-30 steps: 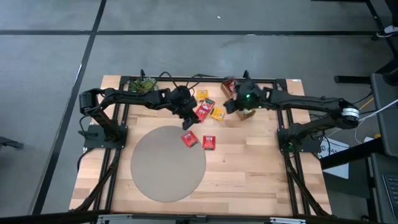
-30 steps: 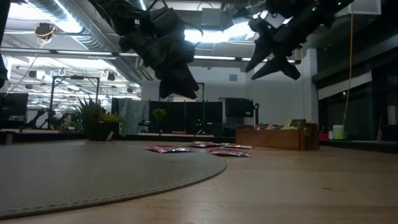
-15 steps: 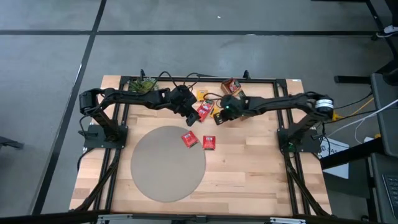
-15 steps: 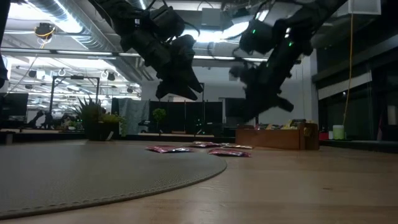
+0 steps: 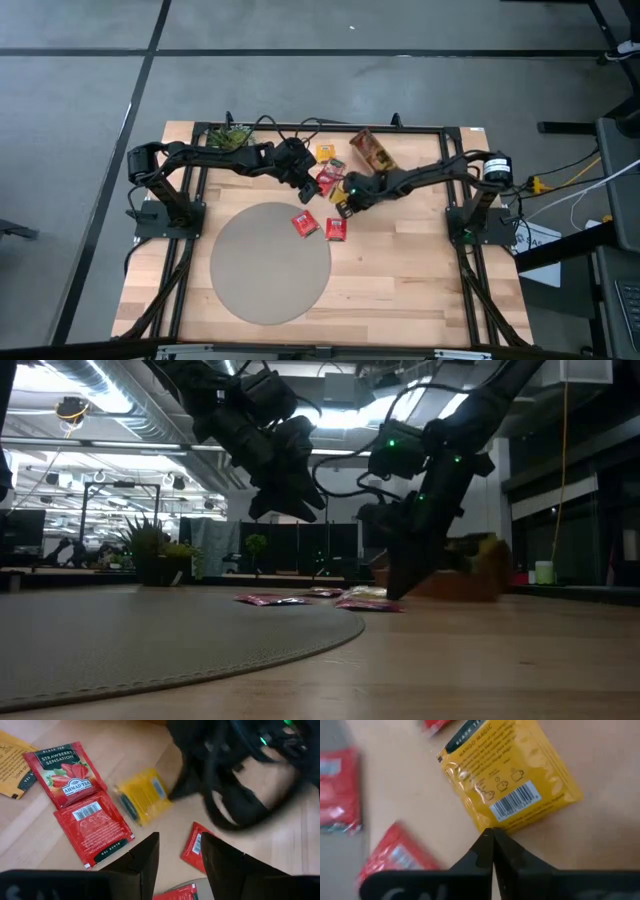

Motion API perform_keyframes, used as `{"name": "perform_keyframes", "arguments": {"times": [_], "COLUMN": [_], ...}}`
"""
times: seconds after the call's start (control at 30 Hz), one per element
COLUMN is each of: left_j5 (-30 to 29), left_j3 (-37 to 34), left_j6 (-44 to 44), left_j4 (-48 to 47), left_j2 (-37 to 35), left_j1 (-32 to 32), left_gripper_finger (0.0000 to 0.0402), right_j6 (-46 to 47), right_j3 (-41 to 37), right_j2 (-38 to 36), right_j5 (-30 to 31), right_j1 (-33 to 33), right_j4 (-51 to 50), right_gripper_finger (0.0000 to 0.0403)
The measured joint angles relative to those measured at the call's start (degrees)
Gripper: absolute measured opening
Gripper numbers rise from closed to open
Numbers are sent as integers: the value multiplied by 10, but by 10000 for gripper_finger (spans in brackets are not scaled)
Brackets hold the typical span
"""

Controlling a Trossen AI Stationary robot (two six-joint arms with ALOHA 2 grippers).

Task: Pick & Place Tea
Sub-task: Put the orange tea bag into the middle section of the wooden organizer

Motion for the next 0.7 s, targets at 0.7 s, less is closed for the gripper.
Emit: {"name": "perform_keyframes", "arguments": {"times": [0.7], "left_j5": [4], "left_j3": [0], "left_j6": [34], "left_j4": [-40], "left_j2": [0], "left_j1": [-30], "left_gripper_finger": [141], "right_j6": [-53], "right_j3": [55], "right_j2": [-20], "right_j5": [17], "right_j1": [31], "right_j4": [-2], "right_gripper_finger": [7]}}
